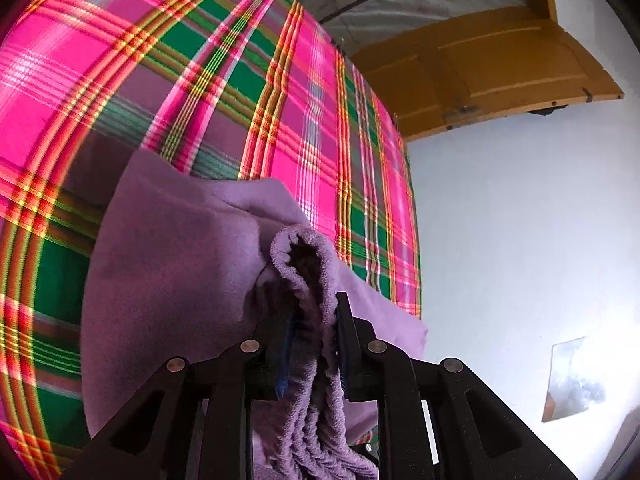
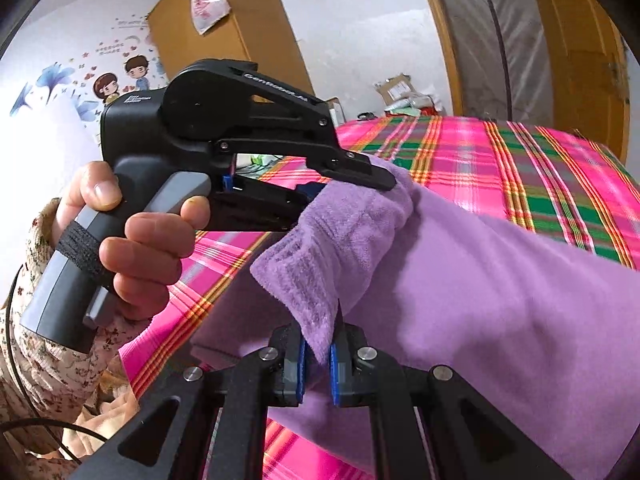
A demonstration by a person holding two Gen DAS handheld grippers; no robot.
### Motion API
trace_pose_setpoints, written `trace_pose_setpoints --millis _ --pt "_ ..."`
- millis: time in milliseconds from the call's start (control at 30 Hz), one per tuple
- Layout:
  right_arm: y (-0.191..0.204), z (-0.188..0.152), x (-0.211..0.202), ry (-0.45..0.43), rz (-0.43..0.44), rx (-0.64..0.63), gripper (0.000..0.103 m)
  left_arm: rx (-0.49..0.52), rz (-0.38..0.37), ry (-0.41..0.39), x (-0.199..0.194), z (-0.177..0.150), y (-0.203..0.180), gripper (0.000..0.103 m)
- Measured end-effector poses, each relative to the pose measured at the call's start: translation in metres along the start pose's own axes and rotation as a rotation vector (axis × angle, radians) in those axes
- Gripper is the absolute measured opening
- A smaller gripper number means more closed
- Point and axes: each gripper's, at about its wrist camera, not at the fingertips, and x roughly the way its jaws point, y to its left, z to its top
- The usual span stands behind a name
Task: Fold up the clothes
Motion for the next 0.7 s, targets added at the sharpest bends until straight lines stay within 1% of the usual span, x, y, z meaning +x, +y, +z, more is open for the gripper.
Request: trace_pose_setpoints --millis 67,133,200,267,333,367,433,533,633,700 --pt "-0.008 -0.002 -0.001 0.006 -0.002 0.024 0.01 -0.012 -0.004 0.01 0.003 0.0 0.001 0.023" --pt "-0.014 -0.004 -0.002 0.013 -0.003 0.04 0.011 -0.025 -0.017 0.02 0.005 -0.001 0.001 0.023" --pt "-0.019 -0.007 -0.003 0.022 -0.003 0.055 0.011 -0.01 -0.02 0.017 0.003 -0.003 -0.001 0.024" --pt "-0.024 -0.01 -0.005 0.031 -0.003 0.069 0.017 0.003 -0.024 0.008 -0.001 -0.005 -0.002 0.025" --pt "-0.029 -0.013 -0.006 0.039 -0.003 0.083 0.021 0.01 -0.03 -0.005 -0.006 -0.008 -0.003 0.031" --pt "-0.032 -0.014 -0.007 0.043 -0.003 0.091 0.025 0.01 -0.028 -0.017 -0.01 -0.009 -0.002 0.032" --pt "-0.036 -0.017 -0.01 0.048 -0.01 0.099 0.028 0.014 -0.021 -0.045 -0.019 -0.012 0.002 0.032" --pt "-0.042 -0.018 -0.012 0.053 -0.006 0.109 0.032 0.01 -0.009 -0.094 -0.036 -0.019 0.011 0.032" --pt "-0.051 -0.02 -0.016 0.055 0.019 0.122 0.037 0.013 0.019 -0.125 -0.048 -0.027 0.02 0.032" --pt "-0.058 -0.02 -0.02 0.054 0.055 0.146 0.039 0.024 0.044 -0.142 -0.057 -0.032 0.025 0.032"
